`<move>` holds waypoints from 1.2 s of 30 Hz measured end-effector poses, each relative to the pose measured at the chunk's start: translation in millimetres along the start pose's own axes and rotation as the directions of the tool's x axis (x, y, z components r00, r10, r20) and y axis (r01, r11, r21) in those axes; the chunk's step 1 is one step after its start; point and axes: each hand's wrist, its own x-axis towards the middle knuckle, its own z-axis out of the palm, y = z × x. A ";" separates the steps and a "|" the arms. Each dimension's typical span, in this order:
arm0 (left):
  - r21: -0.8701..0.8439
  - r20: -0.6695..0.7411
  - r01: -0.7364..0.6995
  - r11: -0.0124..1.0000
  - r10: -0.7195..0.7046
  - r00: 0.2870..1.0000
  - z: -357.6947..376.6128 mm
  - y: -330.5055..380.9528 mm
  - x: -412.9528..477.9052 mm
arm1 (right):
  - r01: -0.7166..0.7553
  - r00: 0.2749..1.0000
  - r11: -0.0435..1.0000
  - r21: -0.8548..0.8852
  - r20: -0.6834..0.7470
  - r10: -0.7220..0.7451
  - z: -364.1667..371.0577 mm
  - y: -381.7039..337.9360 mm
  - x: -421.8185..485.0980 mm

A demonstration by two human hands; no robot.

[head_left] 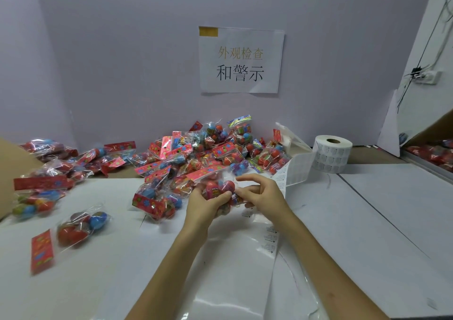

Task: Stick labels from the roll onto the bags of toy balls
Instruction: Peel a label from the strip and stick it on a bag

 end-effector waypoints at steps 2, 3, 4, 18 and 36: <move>0.112 -0.059 -0.060 0.992 0.067 0.996 -0.3 -3.4 1.5 | 0.048 0.997 0.995 -0.093 -0.050 -0.053 -0.8 2.8 -0.2; 0.165 -0.076 -0.097 0.982 0.110 0.991 -0.4 -4.4 1.7 | 0.071 0.994 0.990 -0.120 -0.070 -0.079 -1.1 3.0 -0.4; 0.202 -0.086 -0.125 0.971 0.145 0.986 -0.1 -3.7 0.3 | 0.091 0.991 0.988 -0.129 -0.087 -0.103 -1.5 3.0 -0.6; 0.358 -0.182 -0.245 0.901 0.325 0.928 0.7 0.1 -4.2 | -0.191 0.771 0.941 -0.279 -0.636 -0.032 -32.1 11.9 10.0; 0.357 0.087 -0.263 0.896 0.249 0.965 4.5 -5.9 -6.5 | -0.325 0.938 0.734 0.596 0.107 0.328 -26.3 2.0 8.8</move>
